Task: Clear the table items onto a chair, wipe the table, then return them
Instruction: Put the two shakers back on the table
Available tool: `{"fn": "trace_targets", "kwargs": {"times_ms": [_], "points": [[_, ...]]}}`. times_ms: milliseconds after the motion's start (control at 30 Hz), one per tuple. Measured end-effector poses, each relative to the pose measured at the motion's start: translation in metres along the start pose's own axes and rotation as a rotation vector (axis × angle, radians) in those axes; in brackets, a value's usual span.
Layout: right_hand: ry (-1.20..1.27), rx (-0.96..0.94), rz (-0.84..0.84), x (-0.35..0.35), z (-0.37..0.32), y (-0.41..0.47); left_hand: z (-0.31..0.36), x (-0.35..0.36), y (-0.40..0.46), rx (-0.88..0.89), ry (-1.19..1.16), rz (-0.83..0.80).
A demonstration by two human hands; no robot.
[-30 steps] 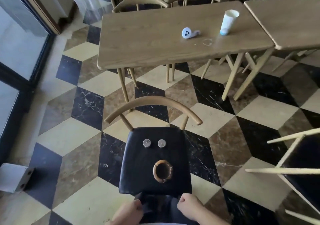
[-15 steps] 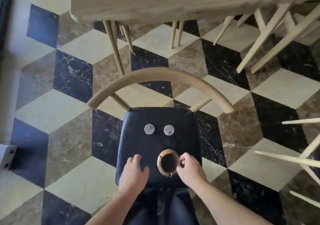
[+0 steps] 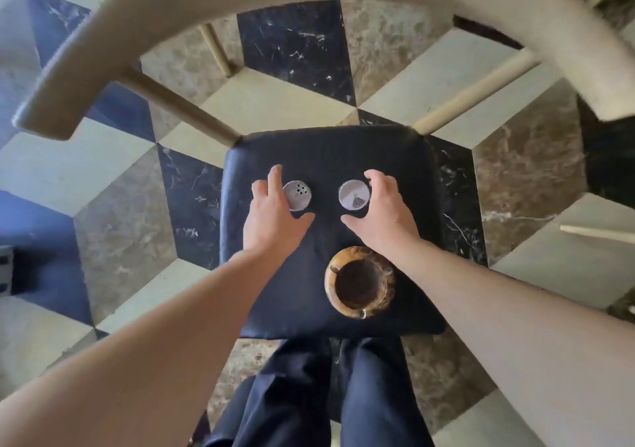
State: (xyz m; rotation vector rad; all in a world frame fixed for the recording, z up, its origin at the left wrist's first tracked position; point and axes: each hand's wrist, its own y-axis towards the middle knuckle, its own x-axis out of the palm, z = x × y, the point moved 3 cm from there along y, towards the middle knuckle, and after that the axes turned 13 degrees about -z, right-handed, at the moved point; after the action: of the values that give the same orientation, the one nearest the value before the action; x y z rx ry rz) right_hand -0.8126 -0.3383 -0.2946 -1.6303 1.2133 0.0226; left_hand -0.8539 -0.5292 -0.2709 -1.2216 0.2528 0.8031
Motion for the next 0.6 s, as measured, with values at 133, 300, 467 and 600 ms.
{"fn": "trace_targets", "kwargs": {"times_ms": [133,300,467,600], "points": [[0.038,-0.096,0.064,0.006,0.006,0.010,-0.001,0.009,0.013,0.054,0.006,-0.069],[0.042,-0.134,0.124,0.010,0.008,0.011,-0.003,0.006,0.015,0.056,0.003,0.074],[0.034,-0.135,0.122,0.007,0.005,0.011,0.002,0.008,0.011,0.046,-0.030,0.091],[0.074,-0.085,0.109,0.001,-0.002,-0.004,0.018,-0.002,-0.008,0.062,-0.150,0.139]]}}
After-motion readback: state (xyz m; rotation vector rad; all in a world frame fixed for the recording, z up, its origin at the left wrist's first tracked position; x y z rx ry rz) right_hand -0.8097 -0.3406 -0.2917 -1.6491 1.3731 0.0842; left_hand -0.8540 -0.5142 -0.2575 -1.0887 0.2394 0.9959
